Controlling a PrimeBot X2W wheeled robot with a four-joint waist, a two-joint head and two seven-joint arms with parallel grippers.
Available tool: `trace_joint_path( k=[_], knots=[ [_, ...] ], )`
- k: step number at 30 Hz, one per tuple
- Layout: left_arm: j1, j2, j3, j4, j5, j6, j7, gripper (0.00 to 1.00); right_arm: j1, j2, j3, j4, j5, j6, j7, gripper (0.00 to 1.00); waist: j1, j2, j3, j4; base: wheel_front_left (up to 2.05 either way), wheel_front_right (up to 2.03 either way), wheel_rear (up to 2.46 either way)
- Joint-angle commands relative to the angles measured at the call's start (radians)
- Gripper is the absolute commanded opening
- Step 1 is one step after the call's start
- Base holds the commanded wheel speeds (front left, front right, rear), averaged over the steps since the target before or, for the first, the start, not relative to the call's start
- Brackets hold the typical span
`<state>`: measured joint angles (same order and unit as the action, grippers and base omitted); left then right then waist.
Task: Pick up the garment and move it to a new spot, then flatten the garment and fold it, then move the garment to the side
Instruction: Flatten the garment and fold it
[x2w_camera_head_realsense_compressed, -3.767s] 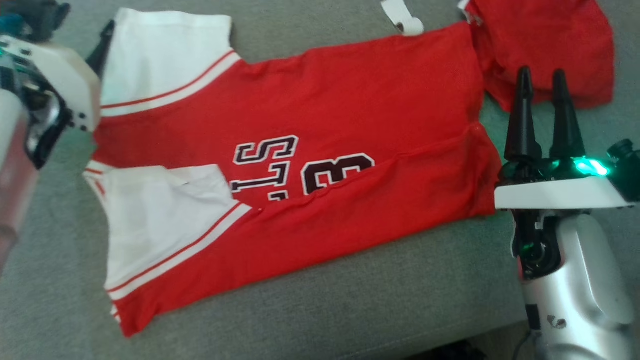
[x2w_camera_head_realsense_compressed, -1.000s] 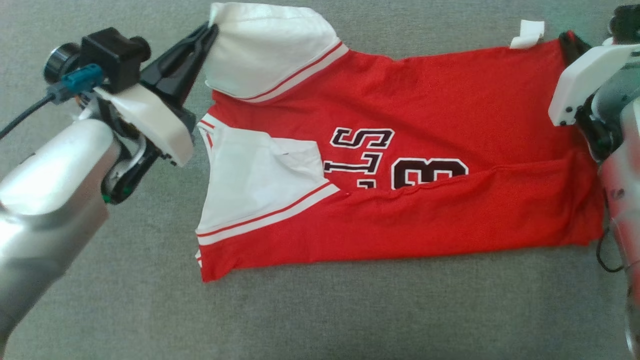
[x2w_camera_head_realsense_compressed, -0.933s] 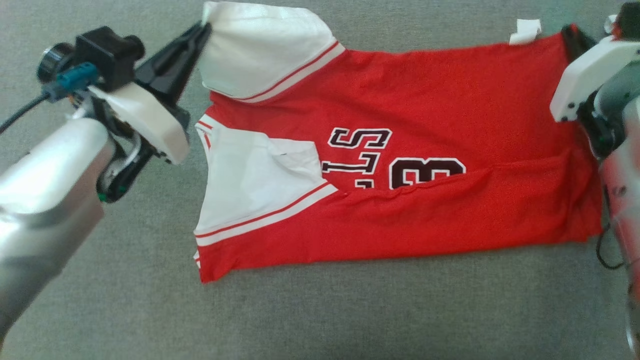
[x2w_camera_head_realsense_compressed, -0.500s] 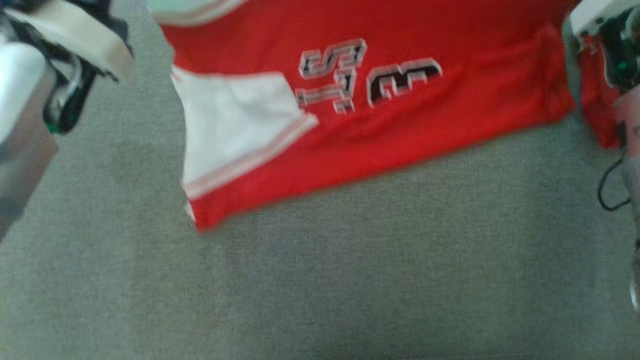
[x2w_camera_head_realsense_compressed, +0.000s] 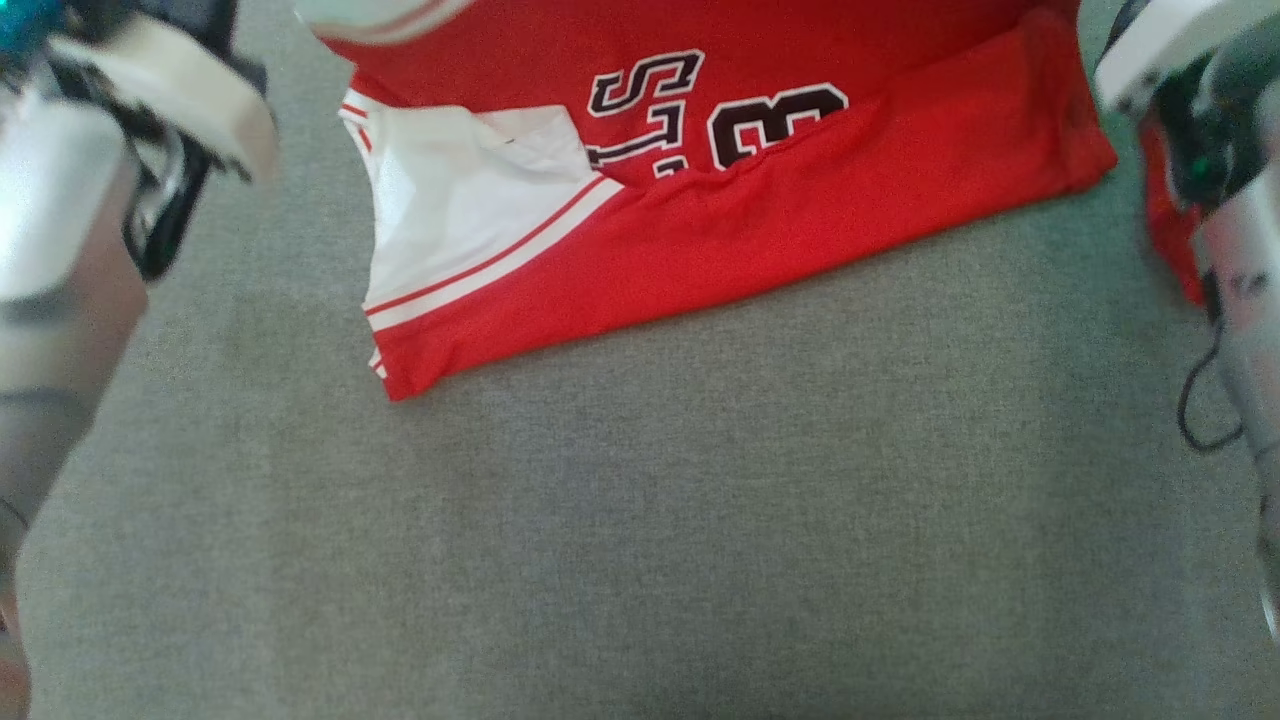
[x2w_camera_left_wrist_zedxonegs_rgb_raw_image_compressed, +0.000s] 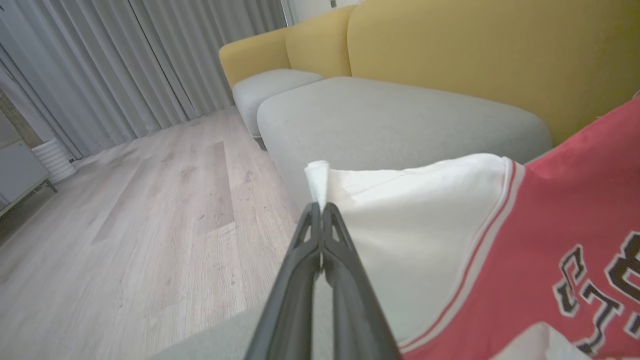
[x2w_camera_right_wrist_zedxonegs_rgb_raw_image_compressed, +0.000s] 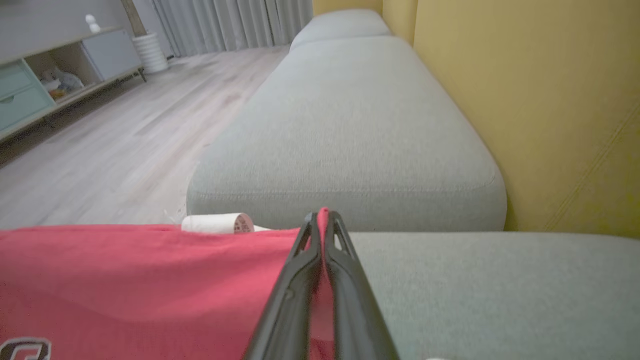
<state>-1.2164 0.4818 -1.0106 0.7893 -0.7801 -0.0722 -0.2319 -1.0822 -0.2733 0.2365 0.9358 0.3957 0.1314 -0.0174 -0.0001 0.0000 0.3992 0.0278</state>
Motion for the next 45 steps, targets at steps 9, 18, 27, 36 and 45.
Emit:
trace_joint_path(
  k=[9, 18, 27, 36, 45],
  knots=[
    [0.109, 0.045, -0.042, -0.061, -0.024, -0.043, 0.044, 0.0, 0.134, -0.13, 0.213, -0.034, 0.106, -0.001, 0.102, 0.0, 0.0001, 0.0, -0.07, 0.049, 0.0, 0.0, 0.0],
    [0.225, 0.121, -0.131, -0.281, -0.112, -0.057, 0.206, 0.0, 0.175, -0.25, 0.365, -0.064, 0.172, -0.001, 0.151, 0.0, 0.0001, 0.0, -0.098, 0.073, 0.0, 0.0, 0.0],
    [0.258, 0.201, -0.198, -0.439, -0.176, -0.058, 0.353, 0.0, 0.182, -0.322, 0.505, -0.098, 0.222, -0.001, 0.199, 0.0, 0.0001, 0.0, -0.093, 0.066, 0.0, 0.0, 0.0],
    [0.267, 0.236, -0.226, -0.502, -0.207, -0.058, 0.426, 0.0, 0.18, -0.348, 0.583, -0.102, 0.278, -0.001, 0.271, 0.67, 0.0001, 0.0, -0.089, 0.051, 0.0, 0.0, 0.0],
    [0.263, 0.224, -0.188, -0.482, -0.207, -0.013, 0.356, 1.0, 0.15, -0.337, 0.562, -0.082, 0.342, -0.001, 0.247, 1.0, 0.0001, 0.0, -0.122, 0.033, 0.0, 0.0, 0.0]
  ],
)
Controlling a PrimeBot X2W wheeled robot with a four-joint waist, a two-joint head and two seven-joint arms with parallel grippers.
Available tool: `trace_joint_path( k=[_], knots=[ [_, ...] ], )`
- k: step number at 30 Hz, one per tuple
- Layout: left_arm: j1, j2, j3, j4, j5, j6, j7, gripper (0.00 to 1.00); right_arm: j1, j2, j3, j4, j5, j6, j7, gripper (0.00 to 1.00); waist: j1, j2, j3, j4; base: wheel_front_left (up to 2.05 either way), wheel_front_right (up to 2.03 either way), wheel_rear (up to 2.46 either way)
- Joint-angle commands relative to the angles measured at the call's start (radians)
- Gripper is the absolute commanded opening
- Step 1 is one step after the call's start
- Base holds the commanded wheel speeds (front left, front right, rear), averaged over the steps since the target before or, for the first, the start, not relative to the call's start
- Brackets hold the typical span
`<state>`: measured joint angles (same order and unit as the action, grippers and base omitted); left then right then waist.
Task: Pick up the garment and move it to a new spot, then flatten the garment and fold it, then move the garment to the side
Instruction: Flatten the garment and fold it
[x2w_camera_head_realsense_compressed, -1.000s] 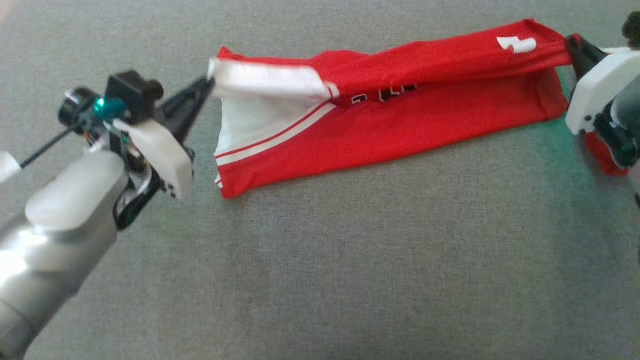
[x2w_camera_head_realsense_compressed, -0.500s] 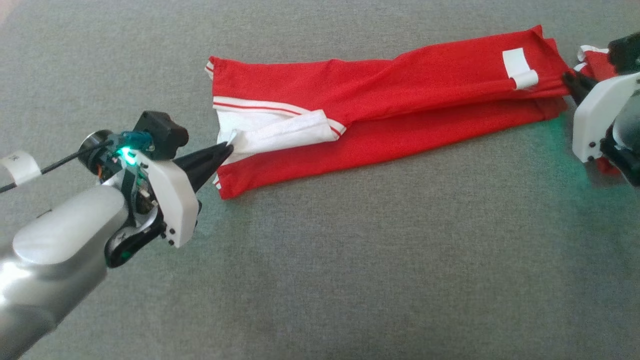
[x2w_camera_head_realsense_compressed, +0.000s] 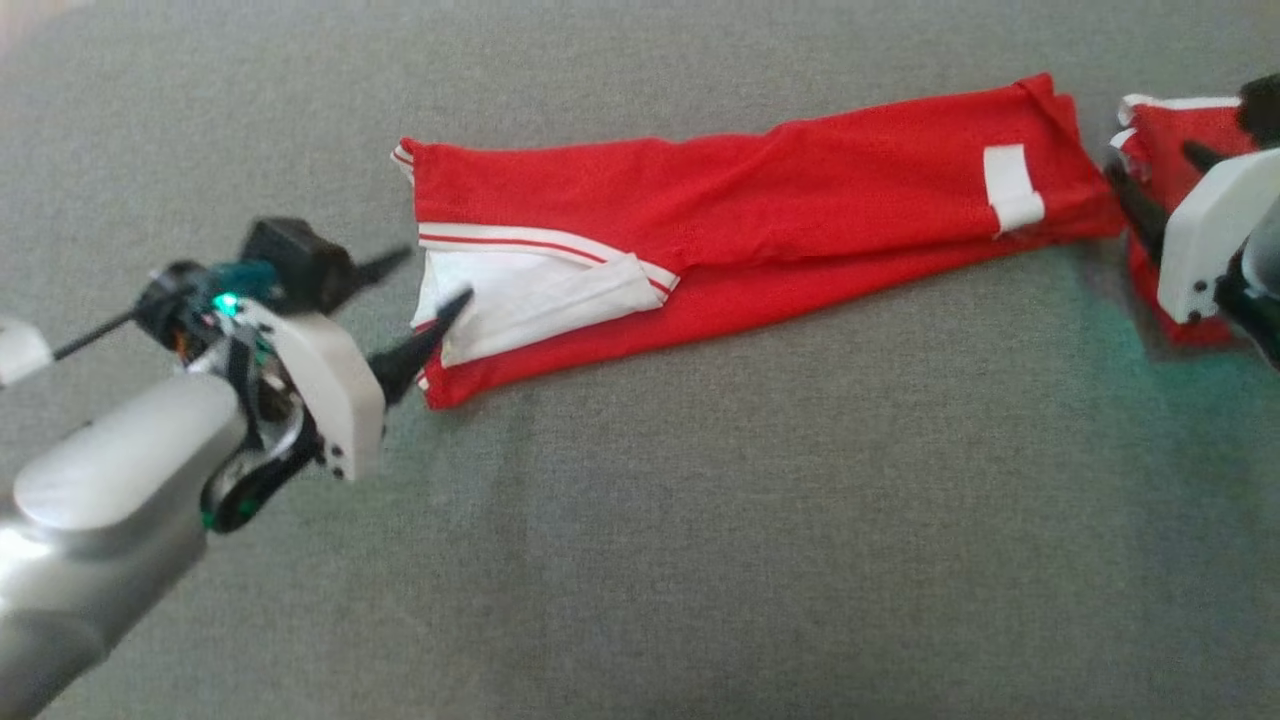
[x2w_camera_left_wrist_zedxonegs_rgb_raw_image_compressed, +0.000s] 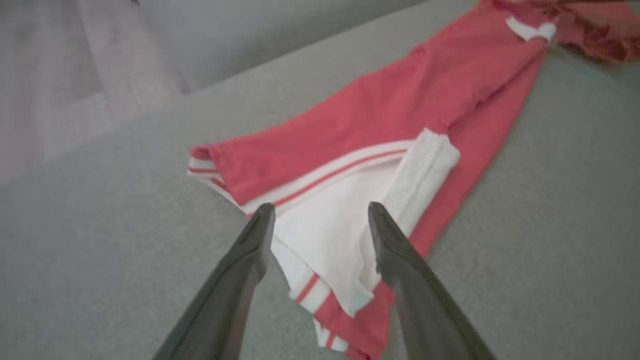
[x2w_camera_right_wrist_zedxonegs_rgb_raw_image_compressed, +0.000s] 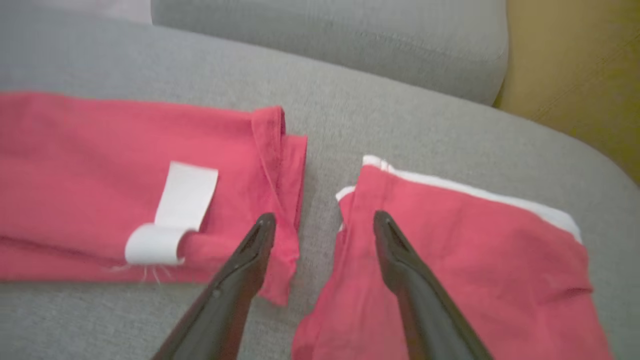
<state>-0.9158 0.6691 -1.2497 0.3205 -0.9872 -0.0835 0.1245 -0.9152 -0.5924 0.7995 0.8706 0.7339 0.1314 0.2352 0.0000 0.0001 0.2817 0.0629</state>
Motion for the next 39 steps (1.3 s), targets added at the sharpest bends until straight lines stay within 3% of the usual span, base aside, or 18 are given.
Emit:
trace_joint_path(
  k=[1, 7, 11, 15, 20, 25, 27, 29, 30, 33, 39],
  knots=[
    [-0.039, 0.031, 0.066, -0.006, 0.0, 0.015, -0.025, 1.0, -0.024, -0.015, -0.011, -0.016, 0.009, -0.001, -0.022, 1.0, 0.0, -0.0001, -0.012, -0.004, 0.0, 0.0, 0.0],
    [-0.027, -0.025, 0.164, 0.053, 0.016, 0.154, -0.236, 1.0, -0.039, 0.028, -0.068, -0.043, 0.047, -0.001, -0.144, 1.0, 0.0, -0.0001, -0.066, -0.013, 0.0, 0.0, 0.0],
    [0.011, -0.074, 0.223, 0.086, 0.011, 0.223, -0.352, 1.0, -0.018, 0.065, -0.123, -0.057, 0.052, -0.001, -0.276, 1.0, 0.0, -0.0001, -0.104, -0.011, 0.0, 0.0, 0.0],
    [0.064, -0.115, 0.319, 0.09, 0.034, 0.287, -0.384, 1.0, 0.022, 0.125, -0.195, -0.057, 0.042, -0.001, -0.428, 1.0, 0.0, -0.0001, -0.14, -0.008, 0.0, 0.0, 0.0],
    [0.225, -0.165, 0.56, -0.019, 0.184, 0.345, -0.386, 1.0, 0.118, 0.225, -0.312, -0.1, -0.006, -0.001, -0.493, 1.0, 0.0, -0.0001, -0.171, -0.011, 0.0, 0.0, 0.0],
    [0.447, -0.237, 0.761, -0.108, 0.329, 0.339, -0.386, 1.0, 0.292, 0.339, -0.498, -0.249, -0.157, -0.001, -0.496, 1.0, 0.0, -0.0001, -0.187, -0.028, 0.0, 0.0, 0.0],
    [0.554, -0.299, 0.86, -0.137, 0.397, 0.309, -0.386, 1.0, 0.411, 0.432, -0.606, -0.335, -0.24, -0.001, -0.497, 1.0, 0.0, -0.0001, -0.189, -0.035, 0.0, 0.0, 0.0],
    [0.612, -0.343, 0.911, -0.146, 0.441, 0.283, -0.386, 1.0, 0.486, 0.486, -0.667, -0.385, -0.281, -0.001, -0.497, 1.0, 0.0, -0.0001, -0.19, -0.035, 0.0, 0.0, 0.0],
    [0.612, -0.343, 0.911, -0.146, 0.441, 0.283, -0.386, 1.0, 0.486, 0.486, -0.667, -0.385, -0.281, -0.001, -0.497, 1.0, 0.0, -0.0001, -0.19, -0.035, 0.0, 0.0, 0.0],
    [0.675, -0.411, 0.975, -0.145, 0.484, 0.234, -0.386, 1.0, 0.581, 0.525, -0.722, -0.454, -0.345, -0.001, -0.497, 1.0, 0.0, -0.0001, -0.188, -0.031, 0.0, 0.0, 0.0],
    [0.72, -0.507, 1.081, -0.125, 0.573, 0.148, -0.386, 1.0, 0.663, 0.541, -0.733, -0.507, -0.399, -0.001, -0.497, 1.0, 0.0, -0.0001, -0.173, -0.028, 0.0, 0.0, 0.0]
  ],
)
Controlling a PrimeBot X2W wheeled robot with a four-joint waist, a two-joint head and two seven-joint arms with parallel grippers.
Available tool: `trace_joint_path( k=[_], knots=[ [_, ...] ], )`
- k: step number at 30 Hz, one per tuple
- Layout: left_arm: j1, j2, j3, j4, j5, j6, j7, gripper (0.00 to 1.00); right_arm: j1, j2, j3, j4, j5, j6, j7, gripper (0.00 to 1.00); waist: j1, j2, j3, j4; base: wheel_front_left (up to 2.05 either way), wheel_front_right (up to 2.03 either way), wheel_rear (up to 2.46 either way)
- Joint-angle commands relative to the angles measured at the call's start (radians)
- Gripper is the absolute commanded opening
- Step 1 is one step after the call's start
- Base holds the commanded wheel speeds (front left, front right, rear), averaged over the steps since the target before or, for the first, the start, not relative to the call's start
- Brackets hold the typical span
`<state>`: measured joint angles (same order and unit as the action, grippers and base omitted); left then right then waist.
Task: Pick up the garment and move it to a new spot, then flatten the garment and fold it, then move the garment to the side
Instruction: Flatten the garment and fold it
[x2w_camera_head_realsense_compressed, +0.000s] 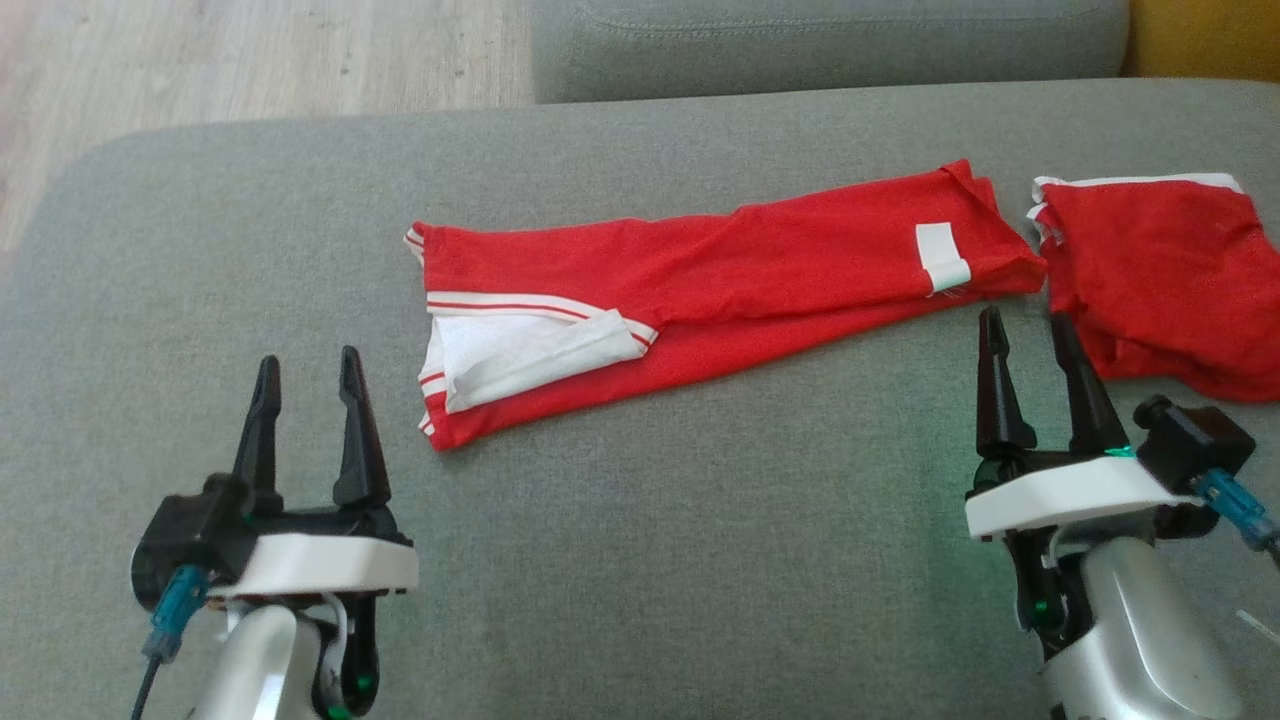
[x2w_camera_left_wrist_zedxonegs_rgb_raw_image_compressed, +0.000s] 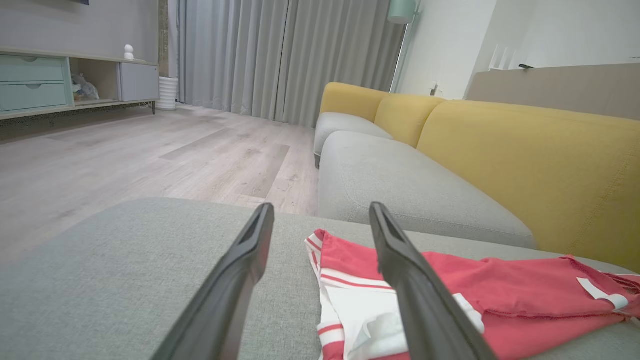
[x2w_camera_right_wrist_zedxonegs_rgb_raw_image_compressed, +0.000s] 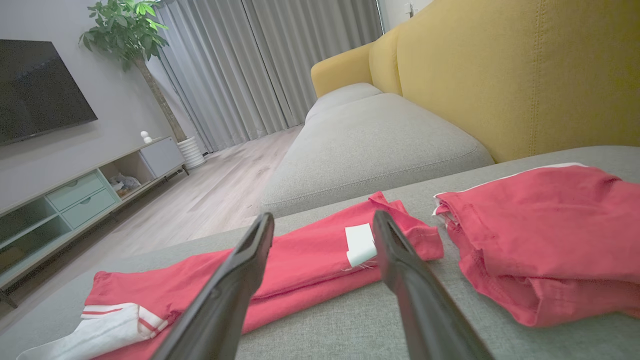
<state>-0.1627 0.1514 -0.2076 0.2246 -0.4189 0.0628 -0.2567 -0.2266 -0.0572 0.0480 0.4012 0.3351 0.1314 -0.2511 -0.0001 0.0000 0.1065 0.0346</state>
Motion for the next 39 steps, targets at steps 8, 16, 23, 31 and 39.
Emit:
trace_joint_path(
  k=[8, 16, 23, 31, 39],
  knots=[
    [-0.071, -0.05, 0.111, -0.009, 0.09, -0.092, -0.005, 1.0, -0.07, 0.007, 0.013, -0.029, -0.031, -0.001, -0.002, 1.0, 0.0001, 0.0, 0.063, 0.016, 0.0, 0.0, 0.0],
    [-0.131, -0.08, 0.133, 0.0, 0.139, -0.144, -0.005, 1.0, -0.259, 0.007, -0.123, 0.088, -0.144, -0.001, 0.086, 1.0, 0.0001, 0.0, 0.161, 0.05, 0.0, 0.0, 0.0],
    [-0.169, -0.094, 0.131, 0.007, 0.154, -0.166, -0.005, 1.0, -0.406, 0.007, -0.303, 0.255, -0.272, -0.001, 0.152, 1.0, 0.0001, 0.0, 0.22, 0.085, 0.0, 0.0, 0.0],
    [-0.179, -0.1, 0.123, 0.012, 0.16, -0.178, -0.005, 1.0, -0.469, 0.007, -0.465, 0.405, -0.438, -0.001, 0.161, 1.0, 0.0001, 0.0, 0.244, 0.107, 0.0, 0.0, 0.0],
    [-0.185, -0.101, 0.12, 0.009, 0.155, -0.18, -0.005, 1.0, -0.524, 0.007, -0.49, 0.54, -0.461, -0.001, 0.161, 0.85, 0.0001, 0.0, 0.258, 0.11, 0.0, 0.0, 0.0]
  ],
)
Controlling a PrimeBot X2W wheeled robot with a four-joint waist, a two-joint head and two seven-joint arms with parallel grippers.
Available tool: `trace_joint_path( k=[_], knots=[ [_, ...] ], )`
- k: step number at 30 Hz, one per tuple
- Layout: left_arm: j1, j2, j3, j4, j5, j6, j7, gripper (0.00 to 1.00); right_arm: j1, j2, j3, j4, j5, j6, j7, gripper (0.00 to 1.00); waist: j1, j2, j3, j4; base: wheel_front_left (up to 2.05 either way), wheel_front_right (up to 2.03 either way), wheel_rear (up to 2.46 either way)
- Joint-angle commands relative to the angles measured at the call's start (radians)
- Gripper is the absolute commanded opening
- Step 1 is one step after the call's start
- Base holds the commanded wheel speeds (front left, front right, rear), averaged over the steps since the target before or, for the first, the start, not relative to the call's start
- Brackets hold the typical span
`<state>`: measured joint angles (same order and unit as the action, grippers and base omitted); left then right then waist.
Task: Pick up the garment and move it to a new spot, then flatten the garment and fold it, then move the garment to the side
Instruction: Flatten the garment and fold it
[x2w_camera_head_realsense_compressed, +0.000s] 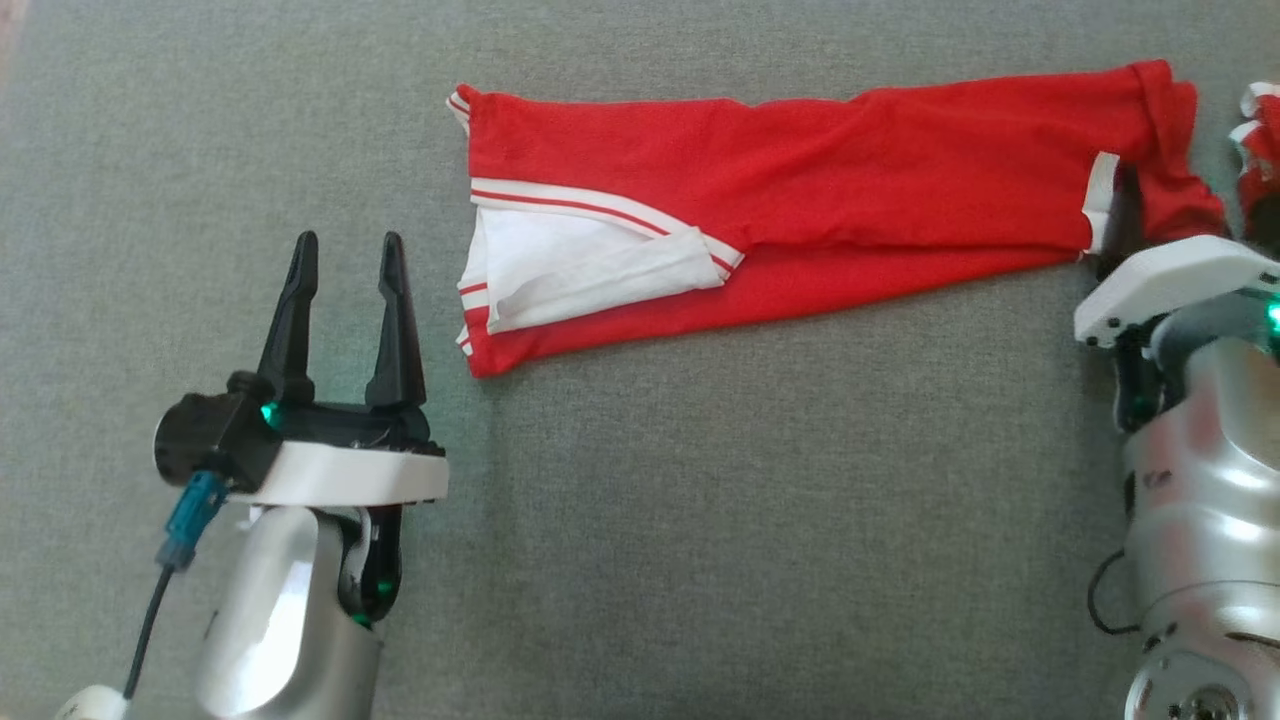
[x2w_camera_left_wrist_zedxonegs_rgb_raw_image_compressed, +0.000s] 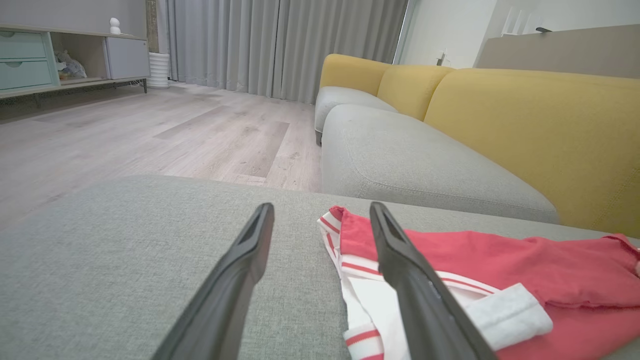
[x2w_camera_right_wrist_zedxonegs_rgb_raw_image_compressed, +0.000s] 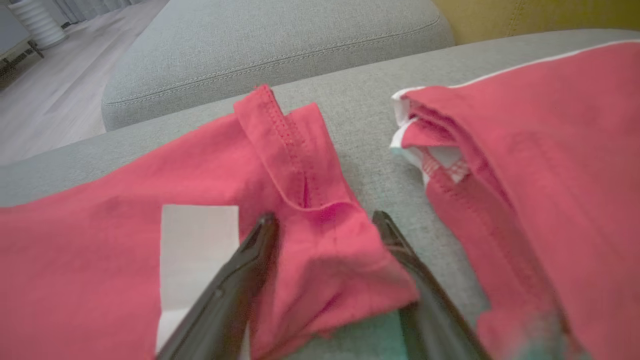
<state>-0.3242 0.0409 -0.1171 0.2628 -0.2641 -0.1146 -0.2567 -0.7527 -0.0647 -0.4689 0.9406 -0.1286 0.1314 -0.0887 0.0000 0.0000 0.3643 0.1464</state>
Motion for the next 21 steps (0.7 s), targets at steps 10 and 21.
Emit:
trace_joint_path(
  k=[10, 21],
  knots=[
    [-0.008, 0.009, 0.039, -0.021, 0.004, 0.004, -0.005, 1.0, -0.006, 0.014, 0.152, 0.047, 0.098, -0.001, -0.135, 0.0, 0.0, 0.0, -0.061, -0.047, 0.0, 0.0, 0.0],
    [0.036, 0.009, 0.044, -0.031, 0.008, 0.008, -0.005, 1.0, 0.154, -0.012, 0.129, -0.198, 0.164, -0.001, -0.132, 0.0, 0.0, 0.0, -0.163, -0.104, 0.0, 0.0, 0.0]
  ],
)
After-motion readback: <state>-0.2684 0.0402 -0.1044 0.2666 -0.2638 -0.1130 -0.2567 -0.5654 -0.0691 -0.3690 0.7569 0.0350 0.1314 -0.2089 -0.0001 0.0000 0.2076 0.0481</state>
